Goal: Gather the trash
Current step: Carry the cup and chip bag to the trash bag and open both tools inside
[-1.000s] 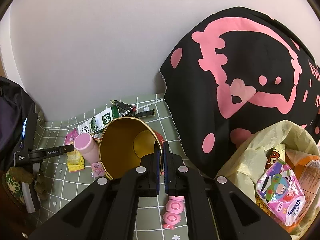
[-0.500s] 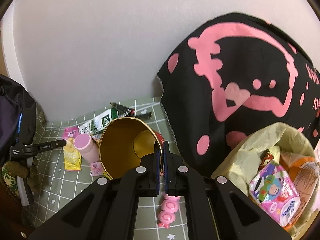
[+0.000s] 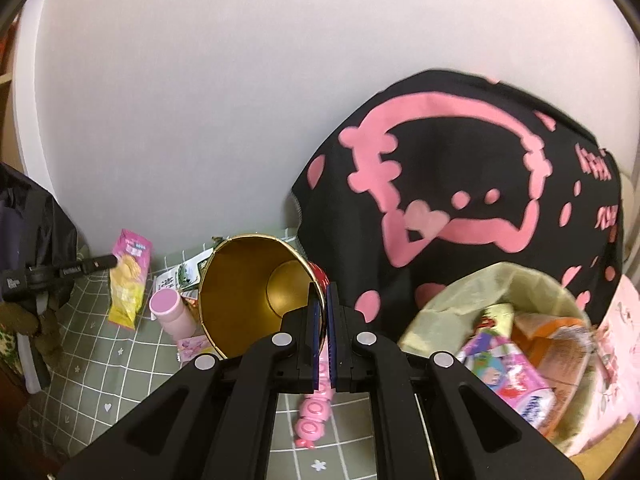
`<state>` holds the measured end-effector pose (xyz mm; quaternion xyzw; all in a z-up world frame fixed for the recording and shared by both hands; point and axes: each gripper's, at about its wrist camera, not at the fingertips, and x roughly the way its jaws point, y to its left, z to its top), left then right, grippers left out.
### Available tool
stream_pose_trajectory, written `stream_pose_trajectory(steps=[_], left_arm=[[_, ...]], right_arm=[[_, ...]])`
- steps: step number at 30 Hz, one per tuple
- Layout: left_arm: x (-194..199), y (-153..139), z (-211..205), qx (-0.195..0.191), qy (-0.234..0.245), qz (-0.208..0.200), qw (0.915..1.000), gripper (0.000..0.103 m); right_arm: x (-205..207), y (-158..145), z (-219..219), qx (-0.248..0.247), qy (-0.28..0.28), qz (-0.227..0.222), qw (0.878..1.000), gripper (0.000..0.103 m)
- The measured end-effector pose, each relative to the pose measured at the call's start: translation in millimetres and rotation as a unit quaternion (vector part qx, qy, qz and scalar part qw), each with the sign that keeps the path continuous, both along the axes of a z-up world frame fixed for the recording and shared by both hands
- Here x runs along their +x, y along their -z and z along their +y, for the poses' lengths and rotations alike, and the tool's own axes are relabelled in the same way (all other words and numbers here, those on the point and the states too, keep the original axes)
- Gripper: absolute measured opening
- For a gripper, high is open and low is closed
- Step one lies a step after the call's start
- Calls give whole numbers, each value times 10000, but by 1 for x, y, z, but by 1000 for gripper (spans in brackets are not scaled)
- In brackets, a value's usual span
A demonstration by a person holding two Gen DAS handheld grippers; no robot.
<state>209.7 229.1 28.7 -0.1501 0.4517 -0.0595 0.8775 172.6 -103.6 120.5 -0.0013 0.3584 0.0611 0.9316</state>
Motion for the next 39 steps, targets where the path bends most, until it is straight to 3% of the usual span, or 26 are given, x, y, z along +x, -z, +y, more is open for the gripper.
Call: stream_pose_trajectory(steps=[9, 15, 24, 32, 39], left_arm=[[13, -75, -68, -64, 864, -788, 9931, 0], [11, -107, -141, -330, 1725, -1097, 9783, 0], [11, -115, -233, -639, 2740, -1173, 9524, 0], [18, -103, -284, -1028, 3207, -928, 9370, 0], [29, -87, -295, -1067, 3252, -621, 9376, 0]], right_arm=[[-18, -43, -29, -294, 293, -478, 9980, 5], [-31, -60, -54, -493, 636, -633, 9947, 5], [-56, -68, -107, -660, 1336, -630, 9868, 5], [-59, -44, -144, -608, 1659, -311, 9838, 5], [-34, 26, -152, -692, 1561, 510, 9840, 5]])
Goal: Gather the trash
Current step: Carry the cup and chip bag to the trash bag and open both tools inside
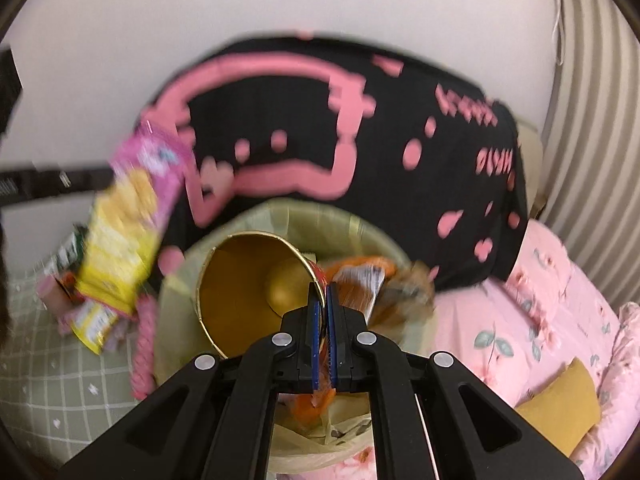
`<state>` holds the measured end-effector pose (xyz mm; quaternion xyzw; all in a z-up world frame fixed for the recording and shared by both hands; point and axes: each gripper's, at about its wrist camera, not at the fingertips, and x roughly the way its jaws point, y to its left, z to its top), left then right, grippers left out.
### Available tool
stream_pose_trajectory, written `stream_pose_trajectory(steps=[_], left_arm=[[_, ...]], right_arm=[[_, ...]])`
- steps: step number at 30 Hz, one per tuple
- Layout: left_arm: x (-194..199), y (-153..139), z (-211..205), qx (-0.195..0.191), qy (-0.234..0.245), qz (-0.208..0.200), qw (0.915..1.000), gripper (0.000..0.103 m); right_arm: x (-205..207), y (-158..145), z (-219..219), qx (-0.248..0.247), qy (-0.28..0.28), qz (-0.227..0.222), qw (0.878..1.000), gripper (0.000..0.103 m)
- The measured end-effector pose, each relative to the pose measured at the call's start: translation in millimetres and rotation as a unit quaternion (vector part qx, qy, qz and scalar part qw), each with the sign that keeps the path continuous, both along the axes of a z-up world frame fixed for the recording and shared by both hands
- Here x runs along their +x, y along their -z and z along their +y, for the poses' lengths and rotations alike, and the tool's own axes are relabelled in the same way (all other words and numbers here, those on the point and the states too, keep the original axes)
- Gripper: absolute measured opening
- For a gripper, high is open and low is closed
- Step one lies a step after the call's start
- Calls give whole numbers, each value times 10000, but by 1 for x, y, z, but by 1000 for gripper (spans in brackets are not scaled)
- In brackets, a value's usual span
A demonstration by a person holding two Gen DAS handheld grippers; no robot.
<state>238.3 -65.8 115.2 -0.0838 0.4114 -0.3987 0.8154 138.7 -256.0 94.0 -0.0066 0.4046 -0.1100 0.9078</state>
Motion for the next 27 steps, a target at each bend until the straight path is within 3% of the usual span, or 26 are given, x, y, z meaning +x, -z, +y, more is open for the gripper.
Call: stream_pose_trajectory(steps=[7, 12, 21, 24, 27], left_arm=[[3, 9, 12, 77, -31, 55, 10000, 0], [8, 18, 16, 81, -28, 163, 9998, 0], [15, 22, 21, -52, -87, 243, 9997, 0], [15, 22, 16, -78, -56, 251, 9996, 0], [12, 22, 7, -174, 47, 320, 9993, 0]], right_arm=[[19, 44, 7, -57, -97, 516, 9986, 5], [24, 58, 12, -65, -113, 719, 9973, 5], [10, 28, -1, 169, 143, 339, 9992, 8], [2, 14, -2, 168, 148, 151, 9996, 31], [-12, -3, -4, 104, 187, -116, 9997, 33]])
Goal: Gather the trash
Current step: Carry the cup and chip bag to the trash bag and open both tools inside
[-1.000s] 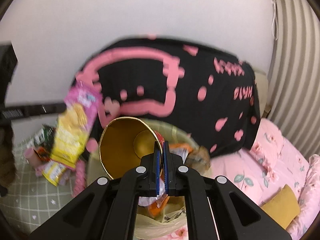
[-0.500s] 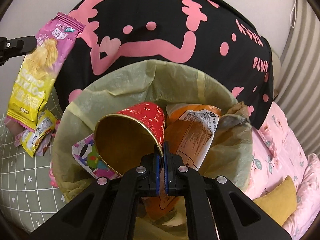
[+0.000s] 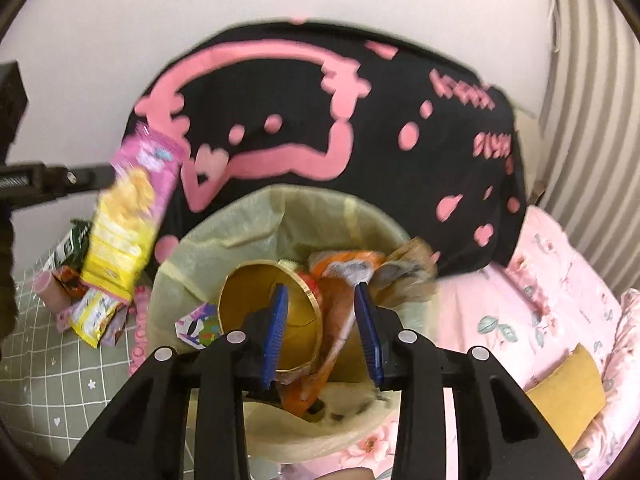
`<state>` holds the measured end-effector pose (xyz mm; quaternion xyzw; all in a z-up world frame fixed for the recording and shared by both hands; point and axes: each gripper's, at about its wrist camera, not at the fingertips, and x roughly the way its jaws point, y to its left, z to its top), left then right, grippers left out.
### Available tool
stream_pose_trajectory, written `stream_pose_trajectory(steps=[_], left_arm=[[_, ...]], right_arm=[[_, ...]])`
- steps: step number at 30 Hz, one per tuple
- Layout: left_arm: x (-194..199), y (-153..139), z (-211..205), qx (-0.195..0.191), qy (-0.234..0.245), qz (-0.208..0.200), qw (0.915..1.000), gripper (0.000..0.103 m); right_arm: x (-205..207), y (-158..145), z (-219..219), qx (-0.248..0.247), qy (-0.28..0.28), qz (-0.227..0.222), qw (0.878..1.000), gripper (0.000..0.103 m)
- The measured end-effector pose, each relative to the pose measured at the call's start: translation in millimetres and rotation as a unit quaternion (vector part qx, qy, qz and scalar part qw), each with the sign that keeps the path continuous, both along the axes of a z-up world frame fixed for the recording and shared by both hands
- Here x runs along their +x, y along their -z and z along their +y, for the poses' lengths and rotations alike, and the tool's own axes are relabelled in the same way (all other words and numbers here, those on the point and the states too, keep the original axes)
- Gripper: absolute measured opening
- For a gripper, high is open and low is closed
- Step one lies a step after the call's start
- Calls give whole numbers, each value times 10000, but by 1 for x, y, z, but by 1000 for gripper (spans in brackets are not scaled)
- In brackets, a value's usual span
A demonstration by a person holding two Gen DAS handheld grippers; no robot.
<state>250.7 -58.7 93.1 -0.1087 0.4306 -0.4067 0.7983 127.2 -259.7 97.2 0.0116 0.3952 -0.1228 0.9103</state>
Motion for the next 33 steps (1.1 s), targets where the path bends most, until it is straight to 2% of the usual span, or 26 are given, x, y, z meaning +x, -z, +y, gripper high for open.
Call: stream_pose_trajectory(steps=[4, 10, 12, 15, 17, 23, 26, 28, 31, 33], left_arm=[[-8, 0, -24, -91, 279, 37, 9996, 0], [-25, -11, -66, -424, 834, 133, 9955, 0], [-33, -10, -84, -207, 960, 24, 9952, 0], [-43, 11, -122, 531, 1079, -98, 9927, 0], [-43, 26, -137, 857, 1081, -80, 9904, 0], [-36, 61, -163, 1368, 998, 42, 9856, 1], [-31, 67, -166, 1431, 902, 117, 9855, 2], [-28, 65, -162, 1313, 799, 170, 9880, 8], [-31, 59, -148, 1185, 761, 201, 9898, 29], [-33, 54, -143, 1149, 774, 135, 9903, 36]], right_arm=[[-17, -18, -9, -164, 196, -167, 9995, 33], [-44, -26, -33, -376, 691, -194, 9967, 33], [-53, -26, -43, -339, 872, -224, 9954, 33], [-65, -26, -51, -277, 1002, -248, 9943, 33], [-72, -27, -56, -260, 1063, -272, 9936, 33], [-86, -21, -72, -166, 1204, -218, 9923, 33], [-90, -16, -78, -90, 1221, -178, 9923, 33], [-91, -14, -79, -54, 1190, -189, 9927, 33], [-87, -12, -79, -5, 1103, -212, 9937, 33], [-82, -11, -77, 24, 1016, -239, 9945, 33]])
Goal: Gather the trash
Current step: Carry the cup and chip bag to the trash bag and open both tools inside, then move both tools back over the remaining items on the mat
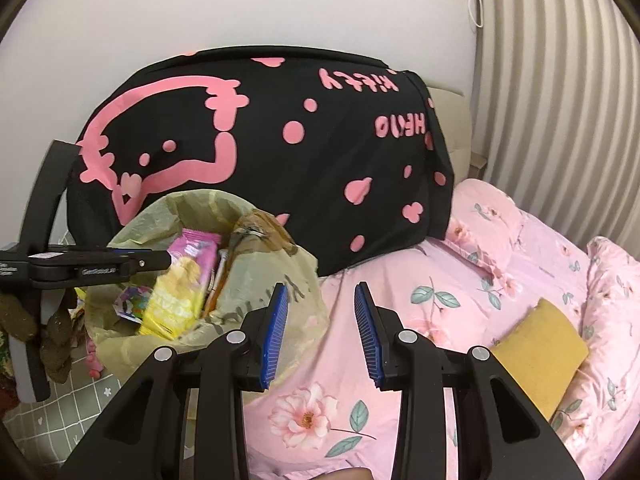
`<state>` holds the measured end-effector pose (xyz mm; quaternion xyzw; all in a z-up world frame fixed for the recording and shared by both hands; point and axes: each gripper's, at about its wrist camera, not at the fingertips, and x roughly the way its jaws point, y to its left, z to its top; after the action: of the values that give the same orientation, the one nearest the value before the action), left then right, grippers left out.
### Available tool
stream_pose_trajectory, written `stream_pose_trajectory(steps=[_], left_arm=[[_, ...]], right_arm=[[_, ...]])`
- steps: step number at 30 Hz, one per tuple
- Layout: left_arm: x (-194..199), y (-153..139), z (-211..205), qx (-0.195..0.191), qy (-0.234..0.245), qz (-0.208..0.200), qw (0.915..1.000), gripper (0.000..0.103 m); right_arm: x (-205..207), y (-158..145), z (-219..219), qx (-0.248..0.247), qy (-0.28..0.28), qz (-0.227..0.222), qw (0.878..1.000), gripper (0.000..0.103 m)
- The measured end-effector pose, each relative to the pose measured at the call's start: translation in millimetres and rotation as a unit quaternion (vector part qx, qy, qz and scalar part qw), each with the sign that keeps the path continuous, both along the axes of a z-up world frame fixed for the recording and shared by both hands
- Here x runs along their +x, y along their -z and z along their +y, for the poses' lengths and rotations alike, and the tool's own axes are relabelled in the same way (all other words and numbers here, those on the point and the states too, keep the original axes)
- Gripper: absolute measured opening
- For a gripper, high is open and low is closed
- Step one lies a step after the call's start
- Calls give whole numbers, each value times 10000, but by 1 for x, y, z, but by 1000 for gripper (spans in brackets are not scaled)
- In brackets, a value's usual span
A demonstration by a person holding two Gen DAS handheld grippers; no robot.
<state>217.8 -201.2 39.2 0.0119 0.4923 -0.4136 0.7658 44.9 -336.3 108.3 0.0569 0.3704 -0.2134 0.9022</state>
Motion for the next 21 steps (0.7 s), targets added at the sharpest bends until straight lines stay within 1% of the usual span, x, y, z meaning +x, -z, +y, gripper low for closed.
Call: stream_pose_trajectory(steps=[3, 4, 9, 11, 12, 16, 20, 21], left_arm=[[-6, -11, 11, -83, 7, -154, 9998, 47], [-7, -16, 17, -109, -13, -209, 9997, 49], [-14, -34, 49, -128, -195, -567, 9981, 50], [-16, -39, 64, -146, -301, -643, 9974, 50], [-15, -40, 69, -158, -346, -650, 9972, 50], [-15, -40, 112, -231, -688, -603, 9955, 51], [-14, -32, 156, -241, -1088, -567, 9921, 51], [-14, -29, 171, -215, -1244, -559, 9904, 51]], right_arm=[[8, 0, 6, 44, -125, -56, 9999, 33], [11, -1, 8, 59, -168, -71, 9998, 33], [28, -5, 29, 17, -407, -156, 9990, 33], [36, -8, 41, 24, -557, -214, 9982, 34], [39, -9, 45, 31, -598, -232, 9979, 34], [54, -10, 70, 86, -873, -282, 9957, 34], [70, -4, 96, 139, -1190, -192, 9926, 35], [74, -2, 103, 131, -1269, -173, 9917, 36]])
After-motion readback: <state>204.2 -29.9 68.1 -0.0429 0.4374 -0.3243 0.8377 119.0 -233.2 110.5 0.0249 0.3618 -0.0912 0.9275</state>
